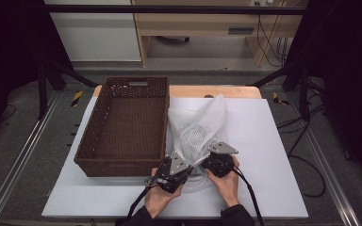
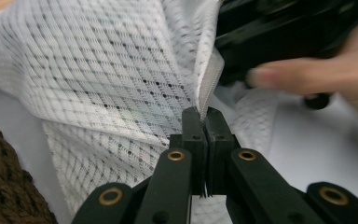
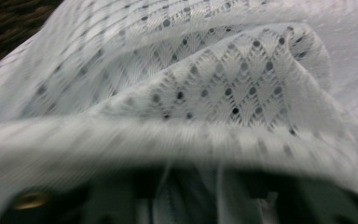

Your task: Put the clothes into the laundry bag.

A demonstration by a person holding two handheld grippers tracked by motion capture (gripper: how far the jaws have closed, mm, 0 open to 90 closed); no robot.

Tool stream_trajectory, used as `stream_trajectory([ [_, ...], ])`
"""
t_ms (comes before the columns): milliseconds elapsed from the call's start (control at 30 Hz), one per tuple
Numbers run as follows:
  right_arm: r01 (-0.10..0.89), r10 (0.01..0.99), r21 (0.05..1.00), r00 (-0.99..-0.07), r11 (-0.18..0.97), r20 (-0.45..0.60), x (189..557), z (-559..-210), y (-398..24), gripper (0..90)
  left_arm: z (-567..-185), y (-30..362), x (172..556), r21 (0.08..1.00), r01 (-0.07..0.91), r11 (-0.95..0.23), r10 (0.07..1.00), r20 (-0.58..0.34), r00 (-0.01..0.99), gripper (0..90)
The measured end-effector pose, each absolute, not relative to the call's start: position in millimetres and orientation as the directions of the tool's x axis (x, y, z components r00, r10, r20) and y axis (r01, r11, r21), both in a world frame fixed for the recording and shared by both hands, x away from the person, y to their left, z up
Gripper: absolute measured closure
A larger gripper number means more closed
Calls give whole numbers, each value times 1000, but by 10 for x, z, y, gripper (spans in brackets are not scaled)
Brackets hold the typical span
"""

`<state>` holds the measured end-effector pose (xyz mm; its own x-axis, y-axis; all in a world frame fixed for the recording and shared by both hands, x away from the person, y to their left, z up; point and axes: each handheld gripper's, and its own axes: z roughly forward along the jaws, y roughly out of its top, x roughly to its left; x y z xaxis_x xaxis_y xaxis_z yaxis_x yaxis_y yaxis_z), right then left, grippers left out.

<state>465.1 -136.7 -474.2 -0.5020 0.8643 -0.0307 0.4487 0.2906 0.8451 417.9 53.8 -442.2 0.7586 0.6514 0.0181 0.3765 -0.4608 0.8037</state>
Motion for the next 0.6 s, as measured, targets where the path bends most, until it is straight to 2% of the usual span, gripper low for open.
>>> stream_trajectory([
  [33, 449, 864, 845, -502, 291, -31, 4651, -4742, -1367, 511, -4422, 538, 4179, 804, 376, -461, 651, 18, 759, 886],
  [67, 448, 853, 836, -520, 316, -43, 4577, -4702, -1411, 378, -4481, 534, 4216, 798, 392, -458, 658, 9, 753, 886],
  [167, 453, 825, 830, -565, 325, -15, 4473, -4657, -1503, 233, -4517, 535, 4245, 795, 401, -456, 665, 5, 747, 886],
  [200, 455, 818, 825, -575, 334, -14, 4426, -4644, -1531, 208, -4518, 537, 4246, 796, 400, -454, 666, 6, 746, 886],
  [300, 458, 802, 816, -597, 354, -13, 4338, -4633, -1591, 203, -4519, 532, 4246, 799, 396, -452, 667, 7, 745, 886],
  [433, 516, 802, 782, -596, 351, 33, 4329, -4728, -1637, 478, -4514, 531, 4239, 800, 389, -456, 665, 17, 746, 886],
  [533, 528, 813, 778, -581, 341, 38, 4381, -4762, -1633, 775, -4505, 542, 4242, 804, 390, -449, 666, 10, 746, 886],
  [600, 542, 813, 777, -578, 322, 67, 4410, -4763, -1636, 844, -4486, 552, 4241, 808, 390, -442, 667, 5, 745, 886],
])
